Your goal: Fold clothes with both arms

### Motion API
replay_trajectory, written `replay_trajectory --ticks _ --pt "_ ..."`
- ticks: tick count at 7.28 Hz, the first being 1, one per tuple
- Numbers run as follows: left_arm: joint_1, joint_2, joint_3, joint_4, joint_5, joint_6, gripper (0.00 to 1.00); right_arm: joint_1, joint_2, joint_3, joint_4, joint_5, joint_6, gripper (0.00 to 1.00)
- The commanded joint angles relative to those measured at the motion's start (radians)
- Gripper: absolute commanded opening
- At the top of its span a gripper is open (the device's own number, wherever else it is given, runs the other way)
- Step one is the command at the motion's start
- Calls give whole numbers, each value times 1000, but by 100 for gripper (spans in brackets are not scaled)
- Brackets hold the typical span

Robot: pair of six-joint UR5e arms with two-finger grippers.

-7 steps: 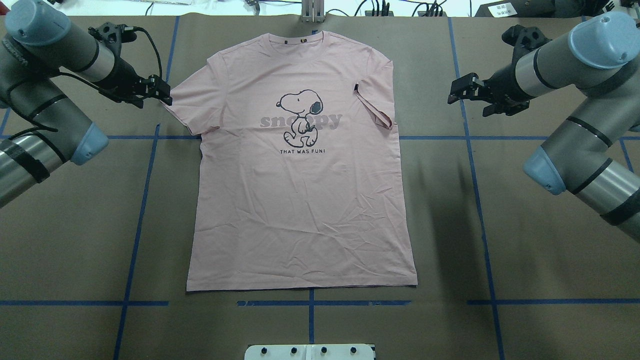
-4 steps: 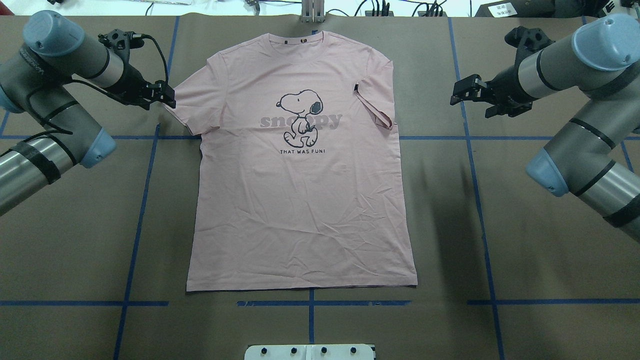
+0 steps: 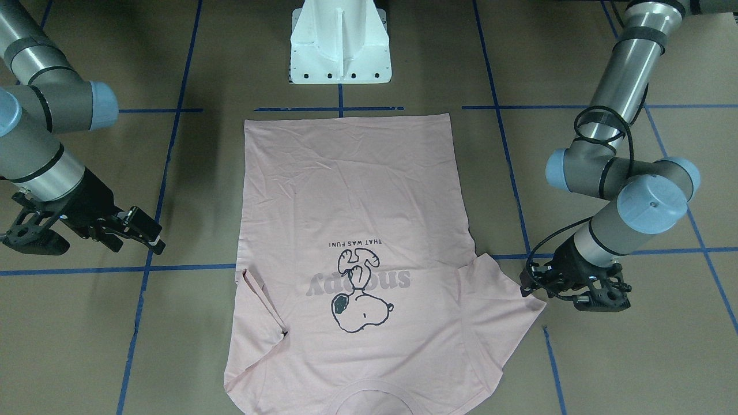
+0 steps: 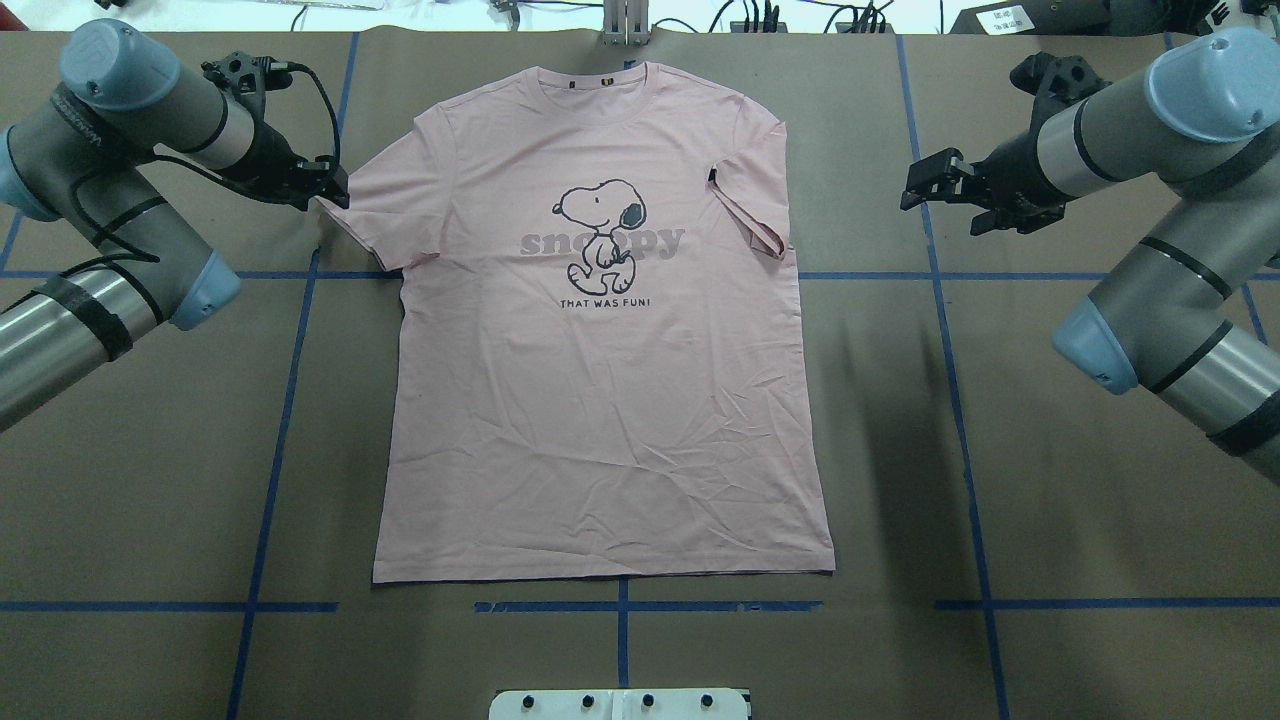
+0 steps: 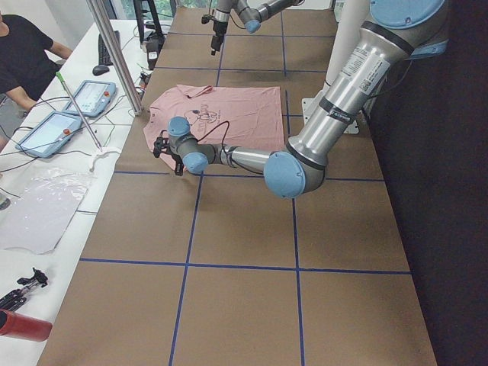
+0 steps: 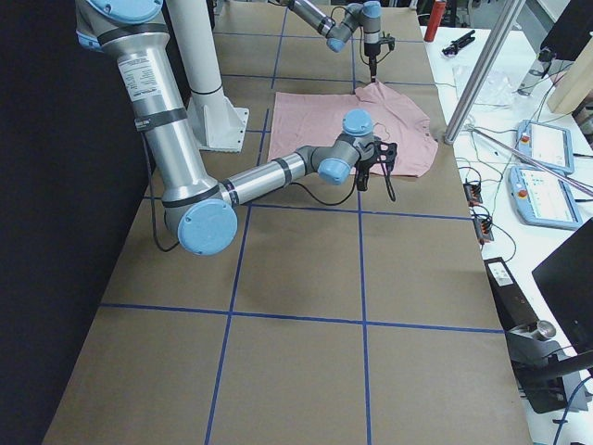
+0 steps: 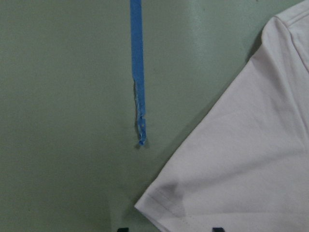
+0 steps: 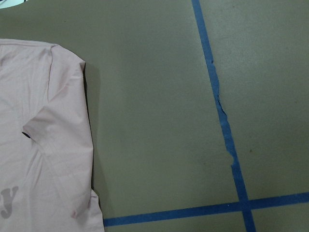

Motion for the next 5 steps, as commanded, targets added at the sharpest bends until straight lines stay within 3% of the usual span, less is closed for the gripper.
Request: replay_trajectory --ticks 1,2,3,4,5 --pt "-1 -6 21 -9 18 1 61 0 0 -1 0 0 0 100" --pt "-1 -11 21 -9 20 0 52 0 2 -1 0 0 0 100" --pt "1 -12 21 -9 20 1 9 0 2 -1 0 0 0 100" --pt "1 -12 21 -9 20 1 0 0 2 -1 0 0 0 100" --pt "-1 -12 17 -10 18 1 0 0 2 -1 0 0 0 100"
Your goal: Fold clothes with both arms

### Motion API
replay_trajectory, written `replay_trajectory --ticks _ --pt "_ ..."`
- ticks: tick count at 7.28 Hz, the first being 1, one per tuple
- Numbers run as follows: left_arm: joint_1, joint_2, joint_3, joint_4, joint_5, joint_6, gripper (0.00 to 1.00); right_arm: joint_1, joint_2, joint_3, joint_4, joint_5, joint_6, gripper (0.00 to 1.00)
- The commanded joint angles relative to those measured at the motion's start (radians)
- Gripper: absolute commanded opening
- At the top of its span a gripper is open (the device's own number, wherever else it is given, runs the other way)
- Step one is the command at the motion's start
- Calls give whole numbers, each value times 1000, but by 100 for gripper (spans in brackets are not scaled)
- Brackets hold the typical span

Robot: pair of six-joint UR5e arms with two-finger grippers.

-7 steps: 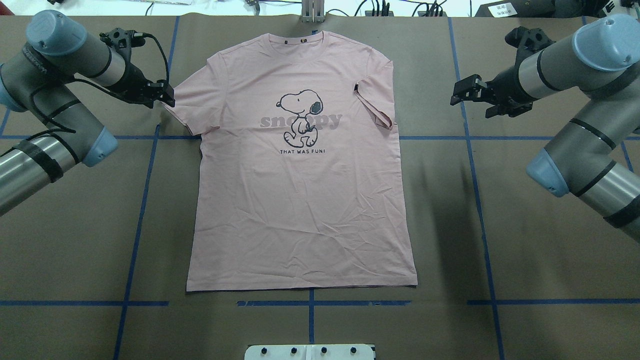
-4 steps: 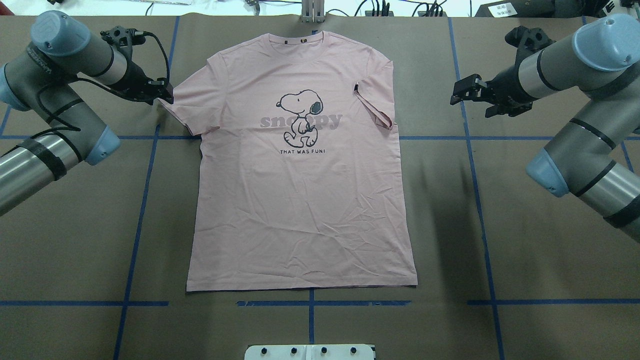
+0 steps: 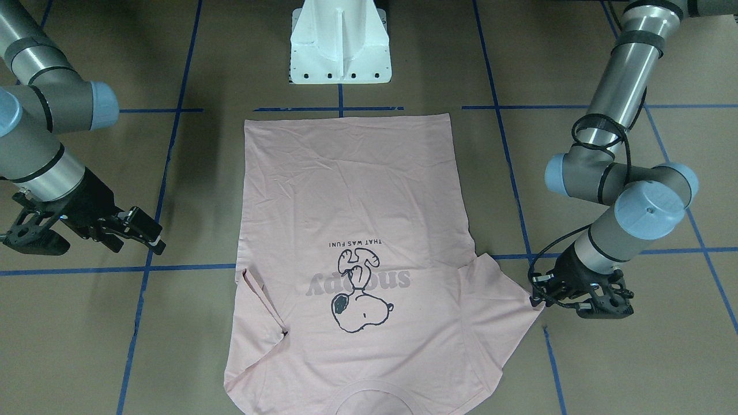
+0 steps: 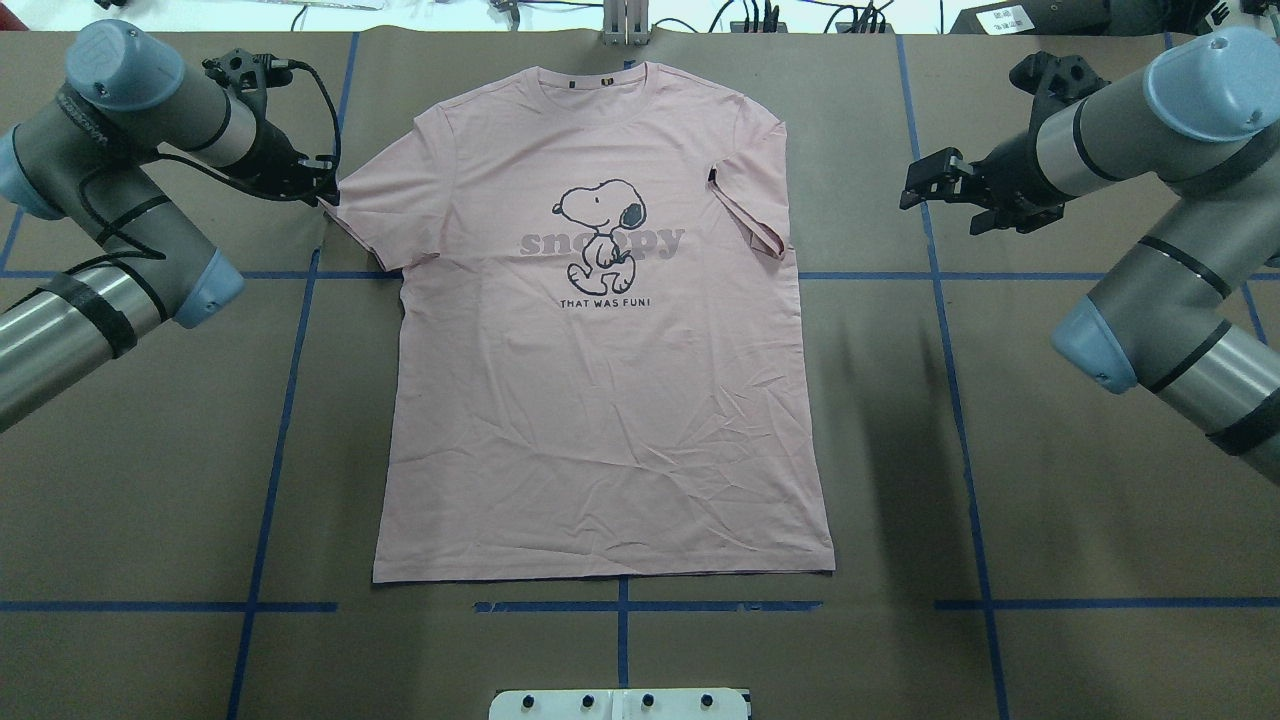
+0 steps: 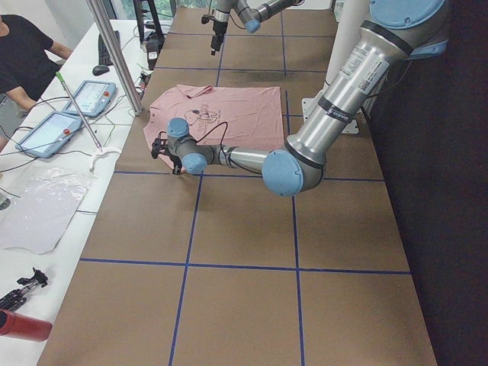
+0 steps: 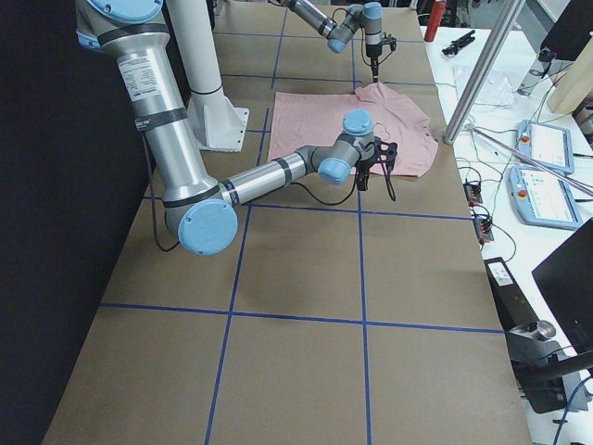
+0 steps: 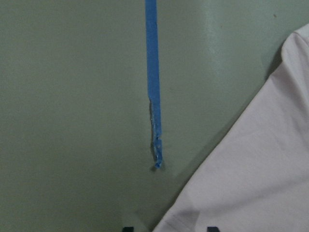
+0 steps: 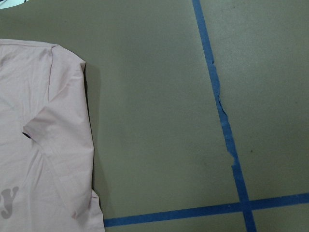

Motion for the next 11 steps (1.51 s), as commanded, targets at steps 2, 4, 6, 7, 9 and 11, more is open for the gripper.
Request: replay_trajectory --ticks 2,4,6,7,9,11 --pt "-1 -1 -31 -6 -1 -7 0 0 0 0 0 0 0 100" --pt "-1 -7 -118 8 -3 -108 0 0 0 0 0 0 0 100" --pt "92 -121 -123 51 83 -277 0 0 0 -2 0 2 0 100" --pt "155 -210 -80 127 188 -297 0 0 0 -3 0 0 0 100" --pt "160 -254 -10 122 205 -311 0 0 -3 -2 0 0 0 100" --pt "180 -260 23 96 275 -313 0 -2 0 -5 0 0 0 100"
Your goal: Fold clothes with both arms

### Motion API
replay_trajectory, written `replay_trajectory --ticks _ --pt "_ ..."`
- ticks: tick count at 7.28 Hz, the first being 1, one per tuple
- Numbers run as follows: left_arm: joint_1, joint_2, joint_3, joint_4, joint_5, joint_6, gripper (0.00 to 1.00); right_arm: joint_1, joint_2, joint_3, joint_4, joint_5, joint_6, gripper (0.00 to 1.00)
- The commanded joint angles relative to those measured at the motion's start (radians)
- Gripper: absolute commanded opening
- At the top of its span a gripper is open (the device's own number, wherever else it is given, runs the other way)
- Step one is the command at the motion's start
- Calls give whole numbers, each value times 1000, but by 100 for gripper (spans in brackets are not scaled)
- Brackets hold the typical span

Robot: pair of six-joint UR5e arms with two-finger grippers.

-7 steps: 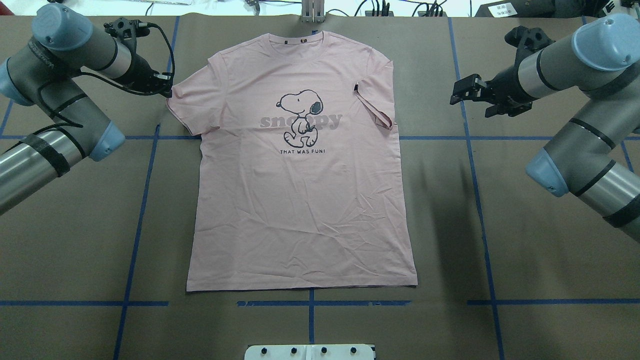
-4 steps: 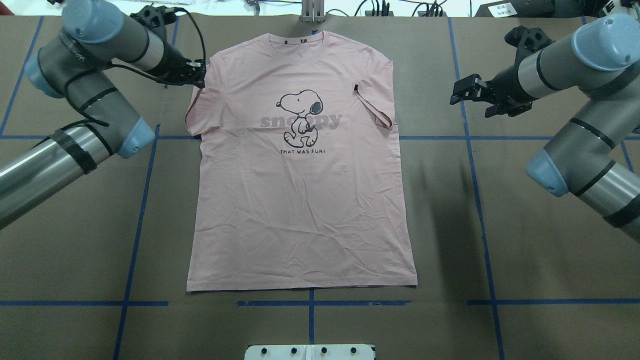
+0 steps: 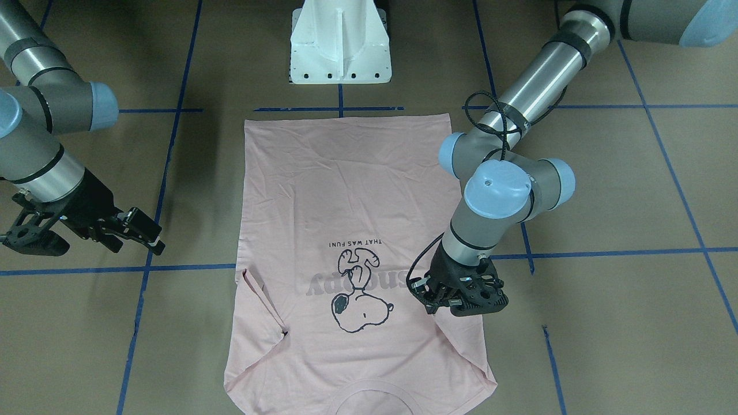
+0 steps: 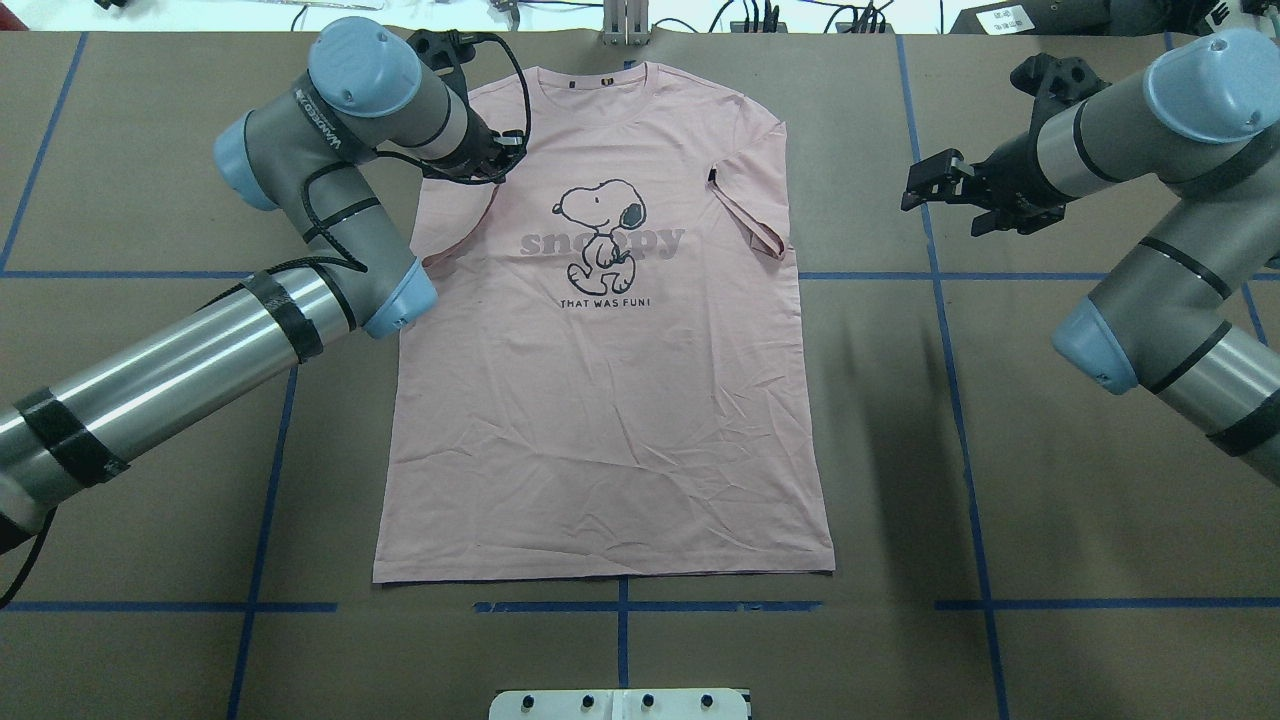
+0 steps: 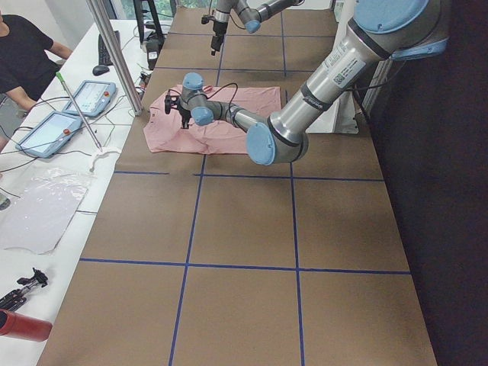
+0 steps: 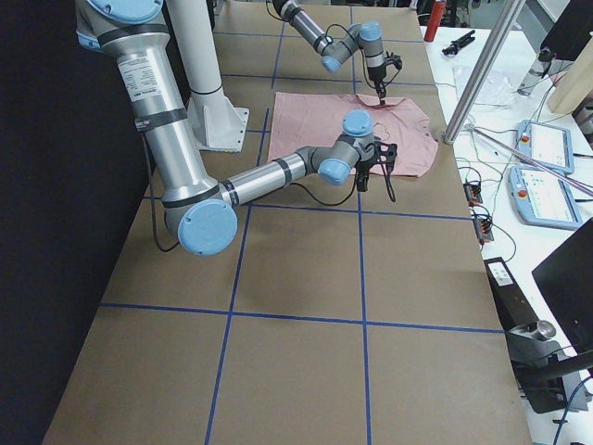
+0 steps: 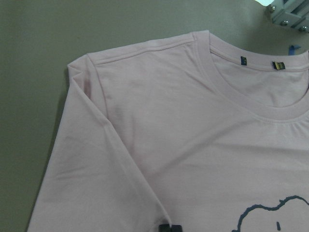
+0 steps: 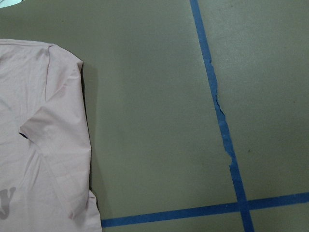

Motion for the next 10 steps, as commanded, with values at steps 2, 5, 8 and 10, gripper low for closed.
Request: replay_trajectory --ticks 2,5,8,10 --pt "11 -7 13 -13 37 -11 0 -1 1 -5 0 2 0 100" --pt "11 22 -115 7 31 -35 70 -9 8 8 2 0 18 100" --pt "31 314 -540 7 -66 -98 73 -251 -85 240 -6 -232 333 100" --pt "33 459 -680 8 -72 -98 73 -538 -248 436 -40 -514 493 98"
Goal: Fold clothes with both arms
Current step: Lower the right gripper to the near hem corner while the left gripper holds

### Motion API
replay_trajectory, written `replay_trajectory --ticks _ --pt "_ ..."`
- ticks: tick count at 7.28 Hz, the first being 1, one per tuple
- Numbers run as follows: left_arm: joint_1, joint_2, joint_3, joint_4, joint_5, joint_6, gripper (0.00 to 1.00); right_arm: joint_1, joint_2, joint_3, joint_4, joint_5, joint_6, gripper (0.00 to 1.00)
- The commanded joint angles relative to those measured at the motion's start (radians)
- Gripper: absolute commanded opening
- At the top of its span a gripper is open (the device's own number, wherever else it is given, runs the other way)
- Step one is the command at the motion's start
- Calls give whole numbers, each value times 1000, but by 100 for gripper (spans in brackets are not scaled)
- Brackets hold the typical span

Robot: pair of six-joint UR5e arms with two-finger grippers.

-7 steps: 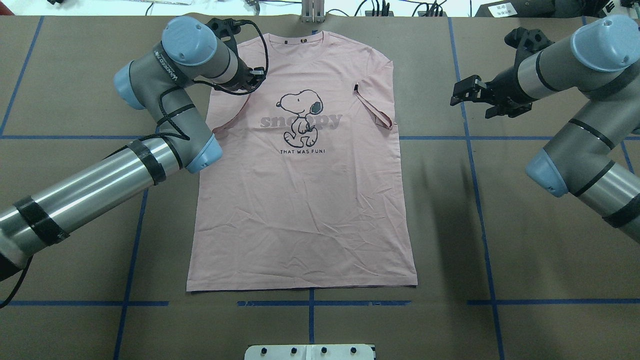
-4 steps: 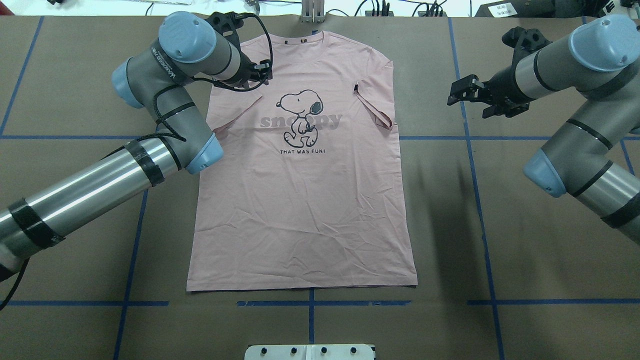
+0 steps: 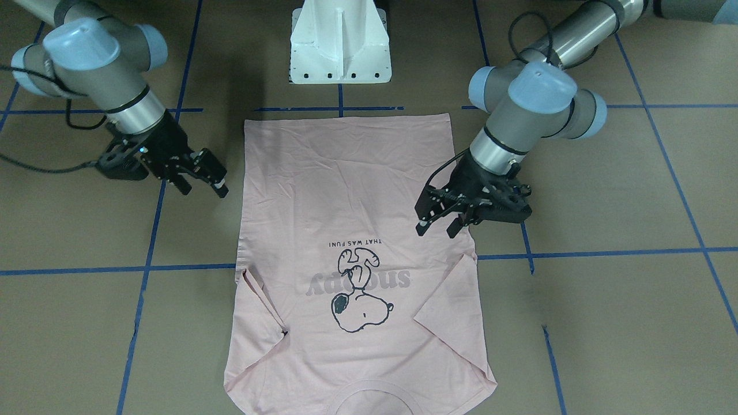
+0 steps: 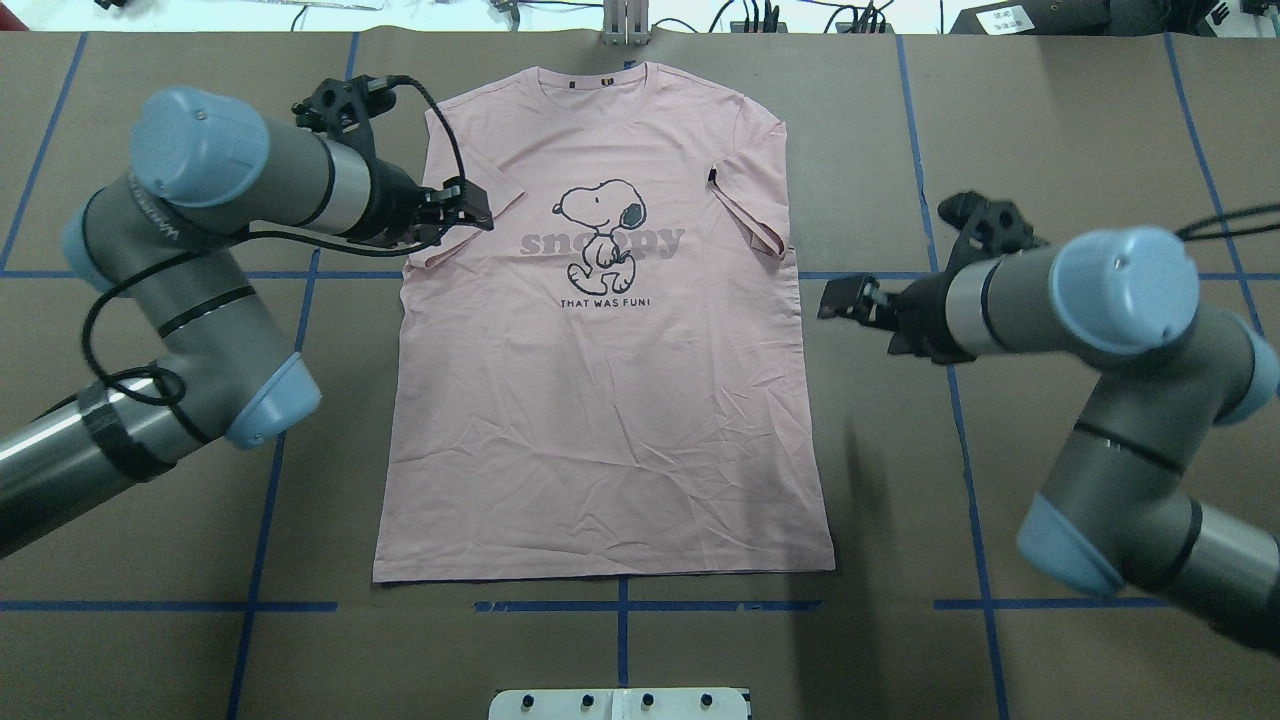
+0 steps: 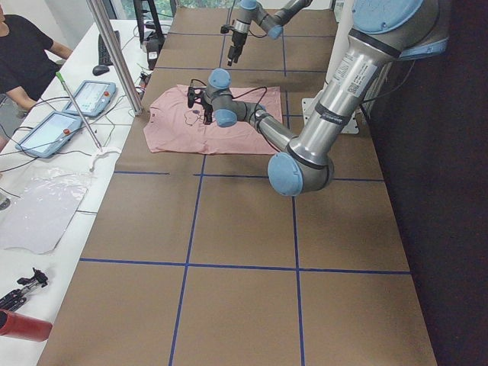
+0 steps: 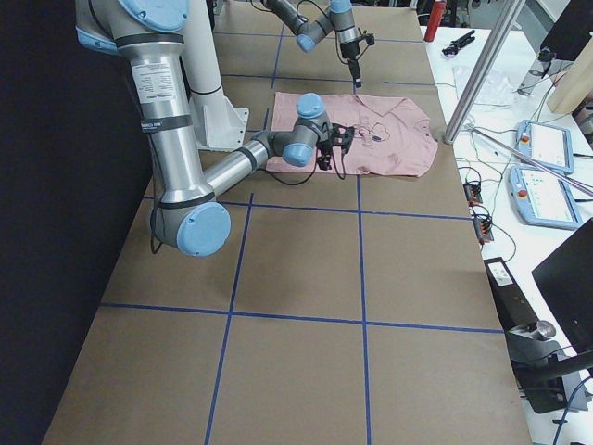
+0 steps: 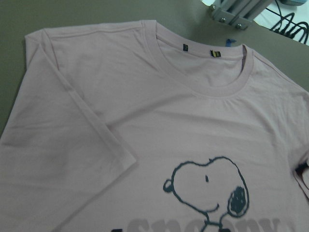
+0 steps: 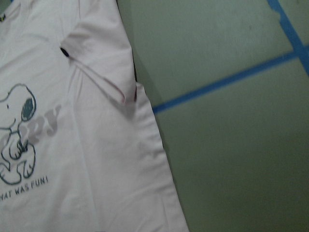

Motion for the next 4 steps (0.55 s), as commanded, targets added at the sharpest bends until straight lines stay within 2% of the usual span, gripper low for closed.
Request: replay_trajectory --ticks 1,2,3,4 --pt "1 91 -71 0 -64 -1 71 -296 -122 154 -39 -295 189 98" --pt "-1 104 -73 2 -69 -24 71 -411 -127 163 -89 -445 246 96" --pt "1 105 -72 7 -68 -32 71 -485 -126 197 -154 -520 313 89" --pt "1 111 -72 7 -42 -32 73 -514 -129 201 -186 -526 345 89"
